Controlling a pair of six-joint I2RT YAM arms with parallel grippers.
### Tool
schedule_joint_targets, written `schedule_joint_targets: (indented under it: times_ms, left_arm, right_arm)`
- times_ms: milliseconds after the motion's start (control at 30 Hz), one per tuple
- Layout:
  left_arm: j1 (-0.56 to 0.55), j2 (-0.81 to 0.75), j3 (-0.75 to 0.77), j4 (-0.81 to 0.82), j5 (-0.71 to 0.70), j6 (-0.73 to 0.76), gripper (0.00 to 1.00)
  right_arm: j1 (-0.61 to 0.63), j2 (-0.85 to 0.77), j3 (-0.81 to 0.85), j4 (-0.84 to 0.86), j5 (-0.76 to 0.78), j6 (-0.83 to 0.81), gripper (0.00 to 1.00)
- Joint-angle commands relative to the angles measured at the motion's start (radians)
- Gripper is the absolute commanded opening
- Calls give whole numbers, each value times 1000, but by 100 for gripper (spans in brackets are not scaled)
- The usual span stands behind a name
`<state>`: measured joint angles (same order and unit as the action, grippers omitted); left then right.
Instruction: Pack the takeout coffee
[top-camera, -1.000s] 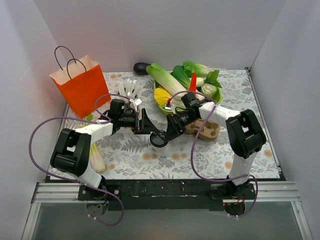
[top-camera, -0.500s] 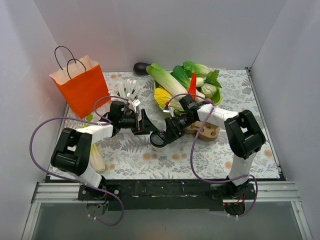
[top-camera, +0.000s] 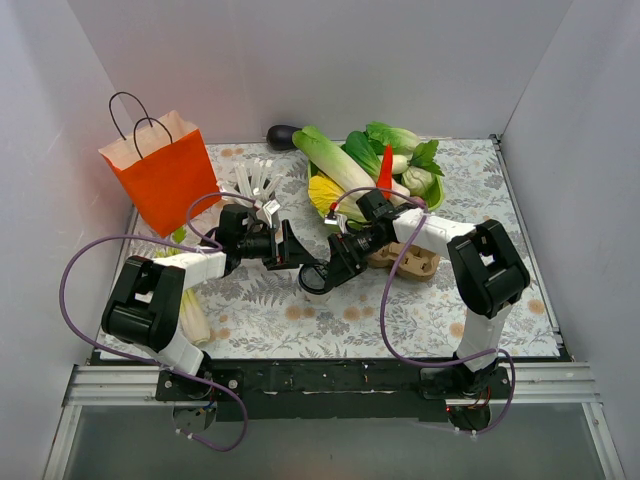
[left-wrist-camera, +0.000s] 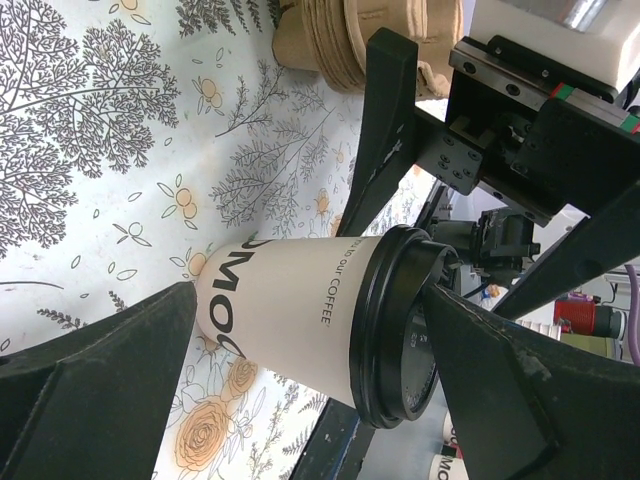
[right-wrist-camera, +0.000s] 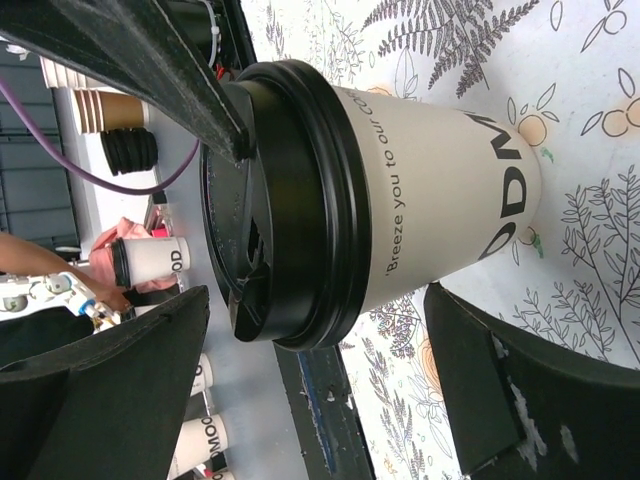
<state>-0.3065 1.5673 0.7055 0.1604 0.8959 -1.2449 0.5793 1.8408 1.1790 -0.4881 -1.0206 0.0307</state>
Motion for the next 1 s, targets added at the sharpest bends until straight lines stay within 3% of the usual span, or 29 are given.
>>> schedule_joint_targets:
  times_ms: [0,400,967]
  left_arm:
    - [6,16,-40,-42,-32,-45,97]
    - [15,27,-84,-35,-81,-67,96]
    - [29,23,-189,82,-98,-103,97]
  right_arm:
    - [7,21,-12,49,-26,23,94]
    - [5,38,59,57,-72,28,96]
    - [7,113,7,189,-72,129,92]
